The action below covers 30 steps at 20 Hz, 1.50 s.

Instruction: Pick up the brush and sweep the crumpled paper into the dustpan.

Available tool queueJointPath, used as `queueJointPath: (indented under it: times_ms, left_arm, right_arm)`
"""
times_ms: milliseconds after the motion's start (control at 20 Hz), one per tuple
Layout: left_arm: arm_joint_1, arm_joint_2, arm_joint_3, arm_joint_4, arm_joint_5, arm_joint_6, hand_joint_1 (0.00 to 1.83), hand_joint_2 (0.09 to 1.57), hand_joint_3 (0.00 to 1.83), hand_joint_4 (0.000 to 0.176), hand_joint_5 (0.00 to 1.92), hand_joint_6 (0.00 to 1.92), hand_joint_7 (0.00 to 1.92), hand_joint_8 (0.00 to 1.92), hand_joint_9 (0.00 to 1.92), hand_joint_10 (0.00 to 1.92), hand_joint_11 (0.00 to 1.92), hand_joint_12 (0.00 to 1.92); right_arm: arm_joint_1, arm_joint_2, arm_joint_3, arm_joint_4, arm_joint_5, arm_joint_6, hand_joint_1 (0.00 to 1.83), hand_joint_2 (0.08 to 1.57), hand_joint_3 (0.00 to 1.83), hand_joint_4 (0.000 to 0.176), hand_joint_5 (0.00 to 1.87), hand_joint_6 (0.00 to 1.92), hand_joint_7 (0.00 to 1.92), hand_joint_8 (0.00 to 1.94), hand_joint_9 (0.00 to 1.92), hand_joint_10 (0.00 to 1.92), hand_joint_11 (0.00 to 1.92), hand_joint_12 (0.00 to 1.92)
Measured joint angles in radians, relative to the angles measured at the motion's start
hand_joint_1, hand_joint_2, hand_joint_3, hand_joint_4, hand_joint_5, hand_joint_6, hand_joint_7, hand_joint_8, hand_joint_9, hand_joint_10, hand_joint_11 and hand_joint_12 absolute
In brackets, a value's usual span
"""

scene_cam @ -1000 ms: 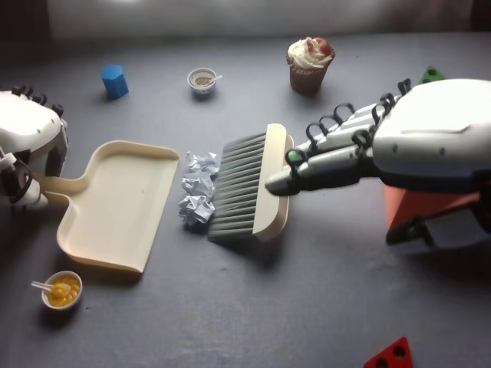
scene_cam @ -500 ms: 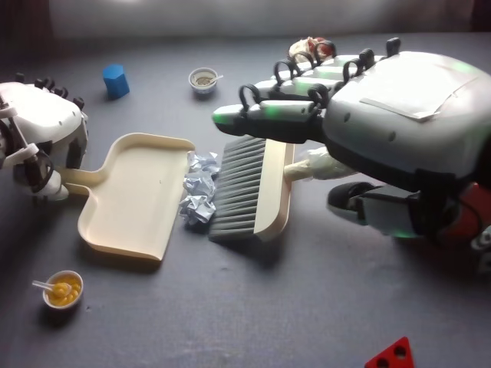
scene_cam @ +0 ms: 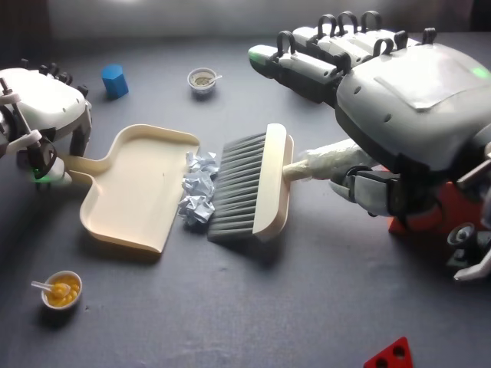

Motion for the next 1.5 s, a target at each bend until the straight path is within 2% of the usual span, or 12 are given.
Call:
queueJointPath:
  times_ms: [300, 550, 650, 850, 900, 950, 1000, 1100, 1350, 1400, 1500]
  left_arm:
    - [-0.023, -0.011, 0.012, 0.012, 0.014, 0.0, 1.11, 1.09, 0.0, 0.0, 1.04, 0.88, 0.43, 0.0, 0.3, 0.0, 0.2, 0.1]
    - [-0.037, -0.021, 0.021, 0.01, 0.015, 0.0, 1.11, 1.08, 0.0, 0.0, 1.07, 0.83, 0.45, 0.0, 0.33, 0.0, 0.24, 0.13]
    - [-0.045, -0.03, 0.031, 0.011, 0.016, 0.0, 1.13, 1.07, 0.0, 0.0, 1.1, 0.78, 0.47, 0.0, 0.35, 0.0, 0.24, 0.14]
    - [-0.047, -0.033, 0.047, 0.025, 0.03, -0.007, 1.11, 1.07, 0.0, 0.001, 1.09, 0.8, 0.44, 0.0, 0.32, 0.0, 0.21, 0.13]
    - [-0.048, -0.033, 0.05, 0.026, 0.03, -0.007, 1.11, 1.07, 0.0, 0.006, 1.09, 0.8, 0.45, 0.0, 0.32, 0.0, 0.22, 0.14]
    - [-0.051, -0.033, 0.051, 0.025, 0.03, -0.008, 1.09, 1.09, 0.0, 0.032, 1.05, 0.87, 0.43, 0.0, 0.32, 0.0, 0.21, 0.14]
    - [-0.055, -0.033, 0.052, 0.027, 0.029, -0.008, 1.09, 1.09, 0.0, 0.037, 1.04, 0.88, 0.44, 0.0, 0.32, 0.0, 0.21, 0.14]
    - [-0.054, -0.039, 0.059, 0.028, 0.031, -0.013, 1.12, 1.08, 0.0, 0.0, 1.07, 0.83, 0.42, 0.0, 0.32, 0.0, 0.24, 0.16]
    - [-0.059, -0.039, 0.061, 0.031, 0.031, -0.016, 1.11, 1.09, 0.0, 0.0, 1.05, 0.87, 0.41, 0.0, 0.32, 0.0, 0.22, 0.18]
    - [-0.061, -0.038, 0.062, 0.032, 0.032, -0.016, 1.12, 1.07, 0.0, 0.0, 1.09, 0.8, 0.45, 0.01, 0.35, 0.01, 0.26, 0.19]
    - [-0.063, -0.038, 0.064, 0.033, 0.031, -0.019, 1.14, 1.07, 0.0, 0.0, 1.09, 0.8, 0.44, 0.0, 0.34, 0.0, 0.25, 0.19]
  right_arm:
    - [-0.107, -0.124, 0.037, 0.029, -0.195, -0.067, 1.38, 1.0, 0.0, 0.0, 0.09, 0.0, 0.07, 0.0, 0.1, 0.0, 0.11, 0.0]
    - [-0.198, -0.215, 0.126, 0.066, -0.317, -0.078, 1.37, 0.98, 0.0, 0.0, 0.07, 0.0, 0.04, 0.0, 0.04, 0.0, 0.05, 0.0]
    - [-0.203, -0.233, 0.148, 0.086, -0.325, -0.078, 1.36, 0.97, 0.0, 0.0, 0.06, 0.0, 0.03, 0.0, 0.02, 0.0, 0.04, 0.0]
    - [-0.199, -0.27, 0.18, 0.053, -0.353, -0.078, 1.36, 0.97, 0.0, 0.0, 0.06, 0.0, 0.03, 0.0, 0.03, 0.0, 0.04, 0.0]
    - [-0.199, -0.283, 0.191, 0.053, -0.352, -0.078, 1.35, 0.98, 0.0, 0.0, 0.06, 0.0, 0.03, 0.0, 0.03, 0.0, 0.05, 0.01]
    - [-0.198, -0.295, 0.204, 0.052, -0.352, -0.078, 1.35, 0.97, 0.0, 0.0, 0.07, 0.0, 0.04, 0.01, 0.03, 0.0, 0.05, 0.01]
    - [-0.195, -0.313, 0.224, 0.051, -0.352, -0.078, 1.34, 0.96, 0.0, 0.0, 0.07, 0.0, 0.04, 0.01, 0.03, 0.0, 0.05, 0.0]
    - [-0.195, -0.345, 0.26, 0.045, -0.354, -0.078, 1.34, 0.97, 0.0, 0.0, 0.08, 0.01, 0.05, 0.01, 0.05, 0.01, 0.06, 0.01]
    - [-0.195, -0.415, 0.338, 0.044, -0.352, -0.078, 1.35, 0.98, 0.0, 0.0, 0.09, 0.01, 0.06, 0.01, 0.05, 0.0, 0.05, 0.01]
    - [-0.195, -0.428, 0.354, 0.04, -0.352, -0.078, 1.34, 0.98, 0.0, 0.0, 0.1, 0.01, 0.06, 0.01, 0.06, 0.01, 0.08, 0.02]
    - [-0.195, -0.451, 0.392, 0.023, -0.354, -0.078, 1.35, 1.0, 0.01, 0.0, 0.09, 0.0, 0.05, 0.0, 0.05, 0.0, 0.08, 0.02]
